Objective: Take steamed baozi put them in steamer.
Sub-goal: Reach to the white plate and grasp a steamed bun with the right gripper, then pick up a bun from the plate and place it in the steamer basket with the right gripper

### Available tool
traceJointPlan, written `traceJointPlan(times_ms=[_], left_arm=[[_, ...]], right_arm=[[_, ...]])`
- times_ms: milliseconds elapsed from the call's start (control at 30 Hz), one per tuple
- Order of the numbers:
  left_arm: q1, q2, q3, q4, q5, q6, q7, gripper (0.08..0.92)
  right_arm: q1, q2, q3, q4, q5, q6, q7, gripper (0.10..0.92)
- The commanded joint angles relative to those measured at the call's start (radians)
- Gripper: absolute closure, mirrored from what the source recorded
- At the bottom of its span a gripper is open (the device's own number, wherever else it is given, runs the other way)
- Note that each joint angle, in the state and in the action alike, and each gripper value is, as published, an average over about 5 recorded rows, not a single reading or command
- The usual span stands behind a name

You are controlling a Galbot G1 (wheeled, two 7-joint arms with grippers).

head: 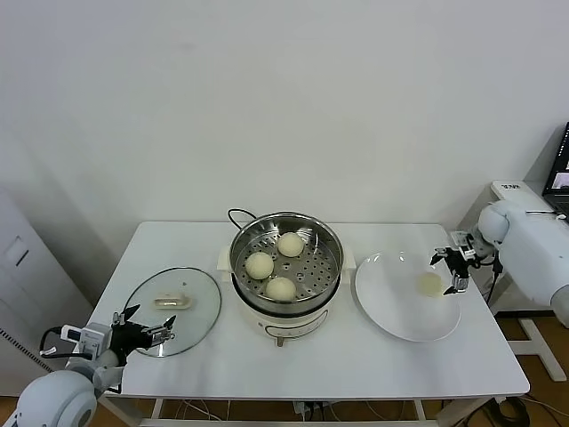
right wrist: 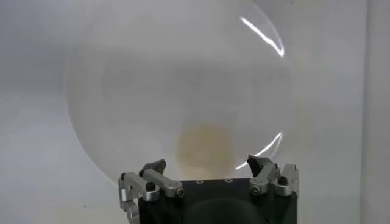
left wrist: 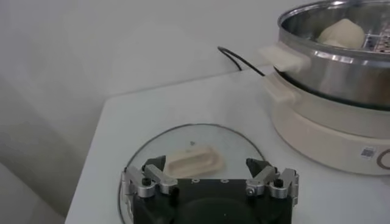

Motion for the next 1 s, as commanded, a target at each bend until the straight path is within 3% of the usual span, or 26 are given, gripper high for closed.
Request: traceJointPlan(times_ms=[33, 300, 667, 867, 1000], left_arm=[[-0.003, 0.0, 0.008, 0.002, 0.001, -0.001, 0.001, 0.177], [-0.004, -0.001, 0.014, 0.001, 0.003, -0.002, 0.002, 0.177], [-0.002, -0.001, 0.017, -0.007, 0.005, -0.003, 0.001, 0.177], [0.008, 0.001, 0.01, -0.016, 0.006, 0.001, -0.002, 0.177], [0.017, -0.001, 0.004, -0.021, 0.01, 0.008, -0.006, 0.177]], right_arm=[[-0.077, 0.013, 0.099, -0.026, -0.075, 0.0, 0.06, 0.203], [-0.089, 0.032, 0.143, -0.045, -0.076, -0.023, 0.098, 0.281], [-0.08, 0.033, 0.125, -0.03, 0.006, -0.057, 0.093, 0.481], [-0.04, 0.0, 0.04, 0.038, 0.086, -0.082, 0.062, 0.539], [0.065, -0.078, -0.135, 0.18, 0.233, -0.132, 0.04, 0.541]])
